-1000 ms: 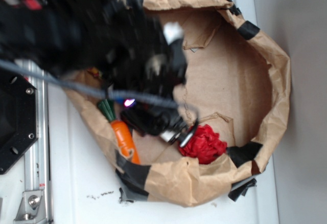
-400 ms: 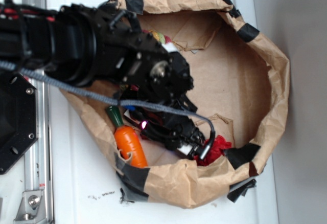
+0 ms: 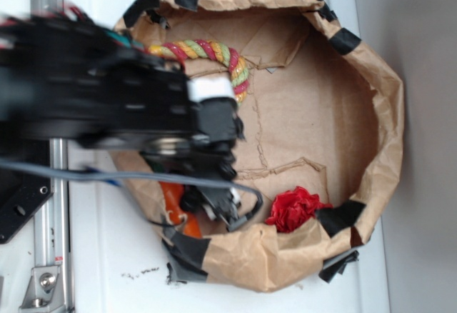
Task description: Grab the black box.
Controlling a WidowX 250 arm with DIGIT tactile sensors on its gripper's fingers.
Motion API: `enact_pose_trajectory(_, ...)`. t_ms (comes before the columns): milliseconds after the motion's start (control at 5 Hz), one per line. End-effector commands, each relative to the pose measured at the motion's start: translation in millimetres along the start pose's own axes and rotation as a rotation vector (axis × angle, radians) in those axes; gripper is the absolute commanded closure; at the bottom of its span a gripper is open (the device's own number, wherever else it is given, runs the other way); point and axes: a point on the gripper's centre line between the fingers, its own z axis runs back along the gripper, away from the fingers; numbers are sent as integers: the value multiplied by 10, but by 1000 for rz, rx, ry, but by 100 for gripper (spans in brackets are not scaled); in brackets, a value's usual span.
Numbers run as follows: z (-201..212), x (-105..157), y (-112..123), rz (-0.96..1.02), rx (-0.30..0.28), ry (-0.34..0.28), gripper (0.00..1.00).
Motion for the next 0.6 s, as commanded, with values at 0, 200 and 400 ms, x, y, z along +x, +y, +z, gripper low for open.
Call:
enact_pose_trajectory(0,698,449,-115,48,36,-134,100)
enact_pose_trajectory(200,676,648,-325,38,5,-94,100)
enact_pose_trajectory(400,558,631,-375,7,24,-59,100)
